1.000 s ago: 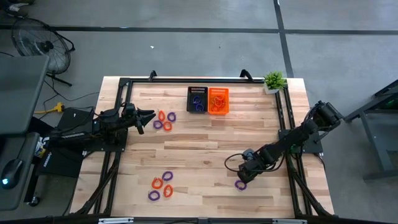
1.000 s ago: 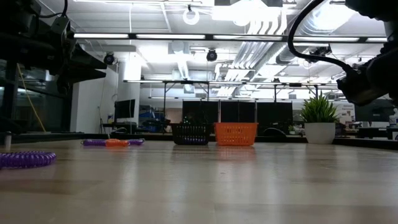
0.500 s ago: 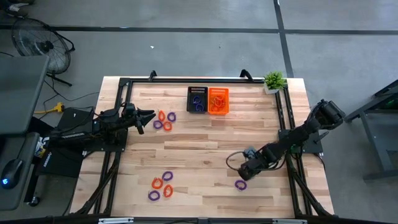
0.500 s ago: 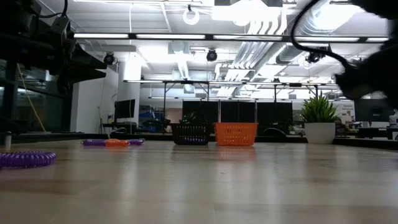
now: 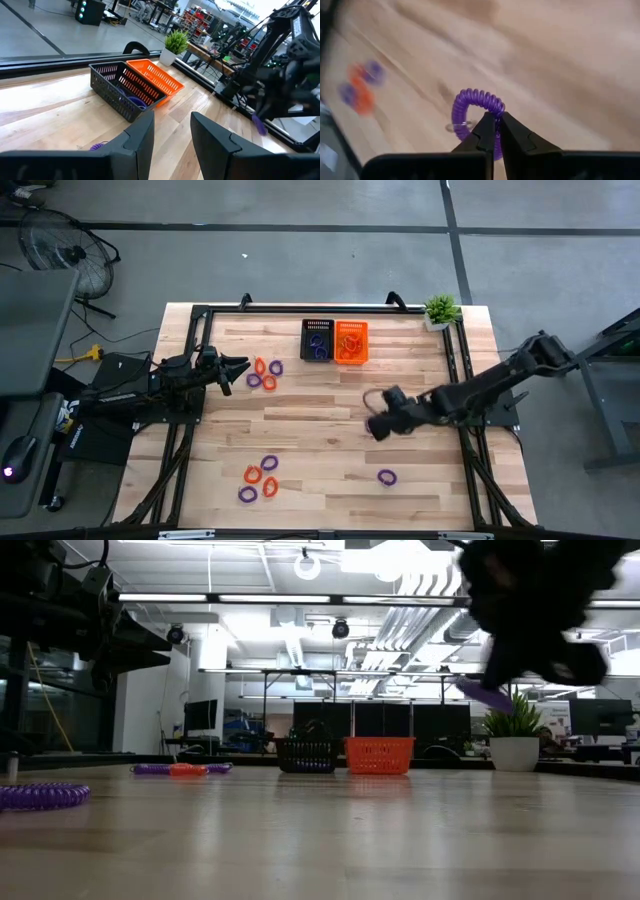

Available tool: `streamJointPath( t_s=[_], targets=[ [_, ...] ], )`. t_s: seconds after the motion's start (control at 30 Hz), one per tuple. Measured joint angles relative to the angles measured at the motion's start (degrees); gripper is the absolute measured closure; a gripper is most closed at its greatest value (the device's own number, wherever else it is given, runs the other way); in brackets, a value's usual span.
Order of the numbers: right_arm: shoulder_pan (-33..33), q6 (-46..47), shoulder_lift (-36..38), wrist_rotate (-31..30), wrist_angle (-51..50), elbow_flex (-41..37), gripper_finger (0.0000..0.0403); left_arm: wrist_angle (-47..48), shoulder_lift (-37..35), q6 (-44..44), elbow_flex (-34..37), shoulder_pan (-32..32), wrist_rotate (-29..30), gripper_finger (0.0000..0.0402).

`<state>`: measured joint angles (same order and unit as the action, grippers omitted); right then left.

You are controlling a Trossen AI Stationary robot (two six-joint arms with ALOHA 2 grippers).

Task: Sort spring keychains
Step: Put the purple spring keychain in the black bin

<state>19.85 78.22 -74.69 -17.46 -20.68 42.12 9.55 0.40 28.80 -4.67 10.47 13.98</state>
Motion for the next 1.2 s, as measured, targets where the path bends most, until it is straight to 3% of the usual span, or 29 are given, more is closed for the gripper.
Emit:
streamJointPath(
  t_s=[0.3,0.73,0.87,1.0,1.2],
  targets=[
    [-15.55,-18.98,0.75,-1.01,23.10,0.08,0.0396,-0.01,0.01,0.00,0.00,0.00,0.01,0.0275],
    [-34.25,-37.40,-0.08,4.39,41.57,0.18,0.0397,-0.01,0.01,0.02,0.00,0.01,0.00,0.0275],
    [-37.69,-41.69,-1.80,6.69,42.11,1.54,0.0397,-0.01,-0.01,0.00,0.00,0.00,-0.01,0.0275],
    [-39.91,-48.00,-6.96,10.82,39.55,7.93,0.0396,-0.01,-0.01,0.00,0.01,0.01,0.00,0.0275],
    [-43.07,-58.04,-18.43,17.42,20.50,25.28,0.0396,0.01,-0.01,0.00,0.01,0.00,-0.22,0.0275]
  ],
)
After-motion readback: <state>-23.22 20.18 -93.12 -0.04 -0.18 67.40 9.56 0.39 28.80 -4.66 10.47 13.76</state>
